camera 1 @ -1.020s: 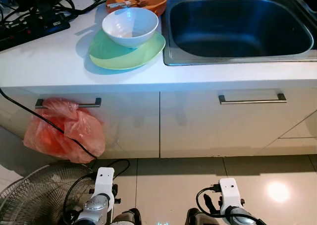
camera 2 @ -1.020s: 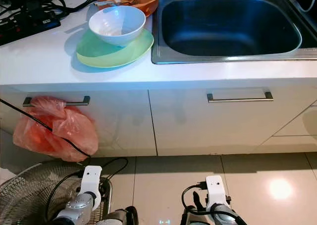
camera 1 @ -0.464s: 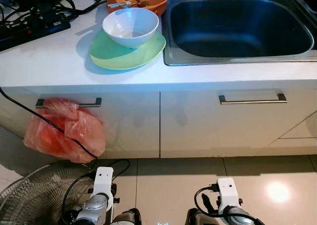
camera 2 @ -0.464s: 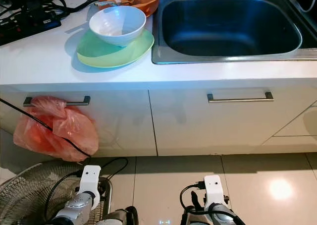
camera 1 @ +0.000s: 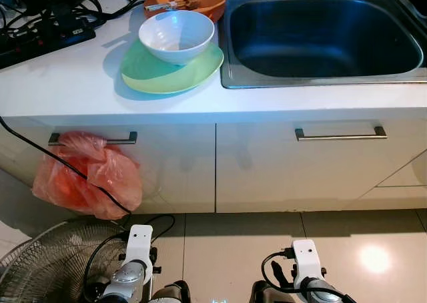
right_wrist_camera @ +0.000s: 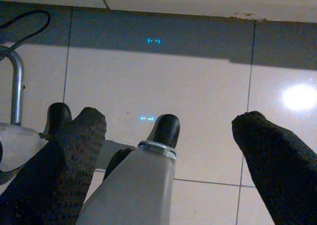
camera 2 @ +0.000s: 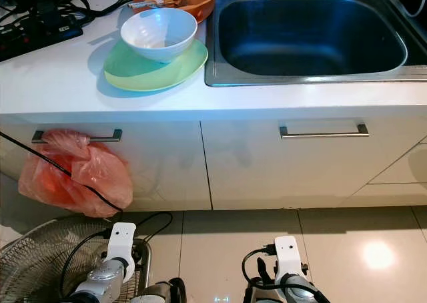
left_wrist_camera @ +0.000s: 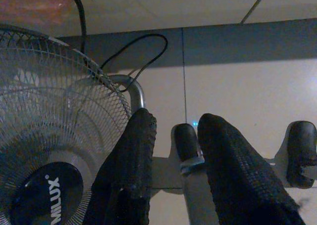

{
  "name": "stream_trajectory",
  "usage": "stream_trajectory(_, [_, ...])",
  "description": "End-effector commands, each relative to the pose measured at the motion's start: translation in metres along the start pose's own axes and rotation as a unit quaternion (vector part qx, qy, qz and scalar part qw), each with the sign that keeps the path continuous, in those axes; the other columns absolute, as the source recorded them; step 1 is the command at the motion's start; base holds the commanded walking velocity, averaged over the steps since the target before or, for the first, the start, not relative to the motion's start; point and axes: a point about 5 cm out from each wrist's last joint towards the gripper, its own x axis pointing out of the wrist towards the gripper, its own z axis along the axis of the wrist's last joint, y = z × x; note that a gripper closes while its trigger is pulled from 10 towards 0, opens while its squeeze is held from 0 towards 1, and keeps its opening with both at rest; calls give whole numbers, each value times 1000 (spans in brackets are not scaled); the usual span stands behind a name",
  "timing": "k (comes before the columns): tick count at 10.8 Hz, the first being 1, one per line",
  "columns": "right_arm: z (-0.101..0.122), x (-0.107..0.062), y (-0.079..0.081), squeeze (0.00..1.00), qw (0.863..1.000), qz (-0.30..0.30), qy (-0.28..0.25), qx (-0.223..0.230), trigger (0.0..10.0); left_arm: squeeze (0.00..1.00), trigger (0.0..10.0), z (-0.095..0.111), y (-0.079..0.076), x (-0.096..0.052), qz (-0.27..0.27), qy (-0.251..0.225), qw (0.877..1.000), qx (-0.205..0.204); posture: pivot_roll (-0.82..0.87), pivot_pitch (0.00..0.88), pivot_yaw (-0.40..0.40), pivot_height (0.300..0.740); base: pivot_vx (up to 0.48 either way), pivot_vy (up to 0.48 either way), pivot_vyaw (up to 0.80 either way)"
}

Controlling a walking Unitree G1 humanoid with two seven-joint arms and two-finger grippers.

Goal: Kitchen organization

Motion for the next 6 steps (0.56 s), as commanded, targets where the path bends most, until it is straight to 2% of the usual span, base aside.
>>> stream_trajectory(1, [-13, -3, 2, 0, 1000, 3, 22, 4, 10000, 0, 10000, -4, 1, -1, 3, 7, 1000, 0, 10, 173, 57, 740, 0, 0, 0])
stream_trajectory(6, [-14, -3, 4, 0, 1000, 5, 23, 5, 10000, 0, 10000, -6, 2, -1, 6, 8, 1000, -5, 20, 182, 58, 740, 0, 0, 0])
